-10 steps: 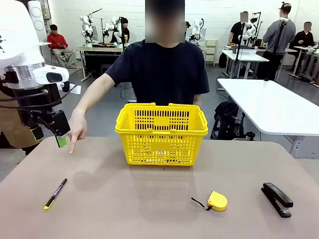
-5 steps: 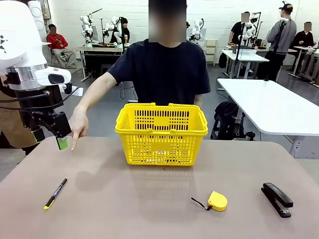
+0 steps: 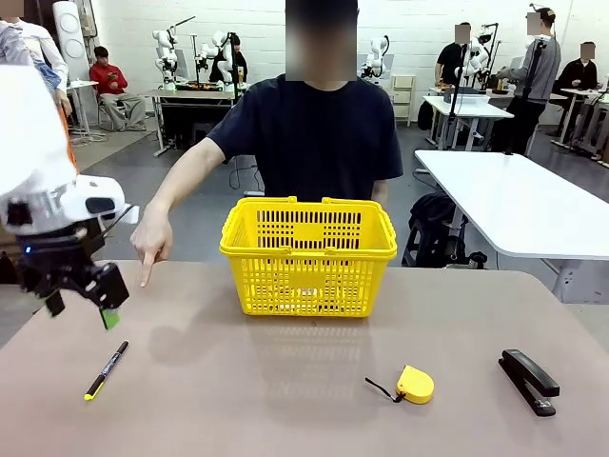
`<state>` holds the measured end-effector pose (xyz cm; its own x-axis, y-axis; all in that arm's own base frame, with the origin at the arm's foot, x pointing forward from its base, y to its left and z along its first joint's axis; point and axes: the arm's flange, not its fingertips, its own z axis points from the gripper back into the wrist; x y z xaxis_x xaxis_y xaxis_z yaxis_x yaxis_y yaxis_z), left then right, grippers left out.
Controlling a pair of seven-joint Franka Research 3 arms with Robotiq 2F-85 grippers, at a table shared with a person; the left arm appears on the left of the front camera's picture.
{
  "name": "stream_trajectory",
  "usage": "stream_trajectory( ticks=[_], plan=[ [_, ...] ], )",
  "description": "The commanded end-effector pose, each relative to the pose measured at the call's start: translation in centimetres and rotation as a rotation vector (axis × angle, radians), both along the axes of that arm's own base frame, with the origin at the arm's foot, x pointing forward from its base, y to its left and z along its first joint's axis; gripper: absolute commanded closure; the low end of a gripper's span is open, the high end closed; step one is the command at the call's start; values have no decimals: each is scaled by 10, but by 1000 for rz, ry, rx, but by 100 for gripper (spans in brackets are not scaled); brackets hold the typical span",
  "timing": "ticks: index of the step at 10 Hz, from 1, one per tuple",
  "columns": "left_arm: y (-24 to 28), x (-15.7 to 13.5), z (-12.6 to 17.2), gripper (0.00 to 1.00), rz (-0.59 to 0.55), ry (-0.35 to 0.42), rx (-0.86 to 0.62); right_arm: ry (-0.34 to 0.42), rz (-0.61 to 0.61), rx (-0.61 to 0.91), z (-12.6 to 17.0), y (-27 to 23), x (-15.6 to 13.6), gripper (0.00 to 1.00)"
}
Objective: Place the items the person wants into the basket.
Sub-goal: Pick up the item the person points to and place it in the Market Basket.
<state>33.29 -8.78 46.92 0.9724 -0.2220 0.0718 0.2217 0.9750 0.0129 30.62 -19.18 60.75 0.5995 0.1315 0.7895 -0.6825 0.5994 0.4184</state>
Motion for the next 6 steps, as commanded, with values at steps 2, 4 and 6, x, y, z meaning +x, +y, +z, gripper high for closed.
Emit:
stream_trajectory(
  ticks=[2, 4, 6],
  plan=[
    [14, -14, -41, 0, 126, -30, 7, -27, 6, 27, 1, 0, 1, 0],
    [17, 5, -75, 0, 169, -13, 34, -27, 6, 27, 1, 0, 1, 0],
    [18, 22, -102, 0, 181, -9, 54, -27, 6, 27, 1, 0, 1, 0]
  ],
)
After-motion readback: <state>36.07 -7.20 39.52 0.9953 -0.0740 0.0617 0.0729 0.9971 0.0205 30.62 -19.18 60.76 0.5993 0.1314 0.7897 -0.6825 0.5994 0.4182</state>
